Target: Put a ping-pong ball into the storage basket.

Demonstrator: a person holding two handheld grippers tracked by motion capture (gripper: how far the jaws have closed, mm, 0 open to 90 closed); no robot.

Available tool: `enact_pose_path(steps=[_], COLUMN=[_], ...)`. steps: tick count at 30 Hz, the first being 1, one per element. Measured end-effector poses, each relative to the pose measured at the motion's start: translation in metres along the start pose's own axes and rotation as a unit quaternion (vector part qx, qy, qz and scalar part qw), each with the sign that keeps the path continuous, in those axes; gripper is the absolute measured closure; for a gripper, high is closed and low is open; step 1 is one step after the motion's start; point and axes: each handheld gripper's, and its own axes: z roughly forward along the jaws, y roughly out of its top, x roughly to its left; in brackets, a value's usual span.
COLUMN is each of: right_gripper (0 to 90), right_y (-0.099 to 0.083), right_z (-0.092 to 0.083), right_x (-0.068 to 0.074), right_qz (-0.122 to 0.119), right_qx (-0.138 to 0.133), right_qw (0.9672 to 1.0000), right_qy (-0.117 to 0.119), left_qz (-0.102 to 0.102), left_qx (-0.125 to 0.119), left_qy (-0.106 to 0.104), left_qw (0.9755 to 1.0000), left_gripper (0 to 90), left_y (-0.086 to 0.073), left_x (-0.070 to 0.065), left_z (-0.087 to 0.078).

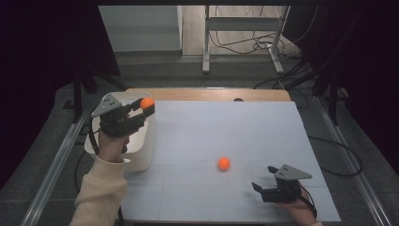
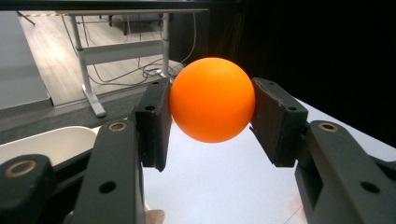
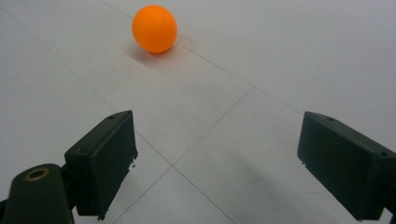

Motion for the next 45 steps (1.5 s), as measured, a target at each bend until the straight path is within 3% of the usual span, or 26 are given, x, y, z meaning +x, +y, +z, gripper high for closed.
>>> enact_pose_path(steps=[16,30,45], right_gripper=[12.1,12.1,12.1], right_y=[0.000,0.000,0.000], right_z=[0.000,-0.001,-0.001], right_x=[0.000,0.000,-0.001], right_qz=[-0.001,0.002,0.002], right_qx=[0.001,-0.002,-0.001], right_qw=[1.0000,1.0000,1.0000], right_qy=[-0.001,-0.001,-0.004], left_qz=[-0.006,-0.020,-0.032], left_qx=[0.007,0.003,0.009], left_qy=[0.036,0.053,0.085], left_qw=[0.9993,0.9984,0.9959], left_gripper=[50.4,50.4,50.4], left_y=[-0.003,-0.005,-0.009], left_x=[0.014,0.030,0.048], left_z=[-0.004,-0.012,-0.016])
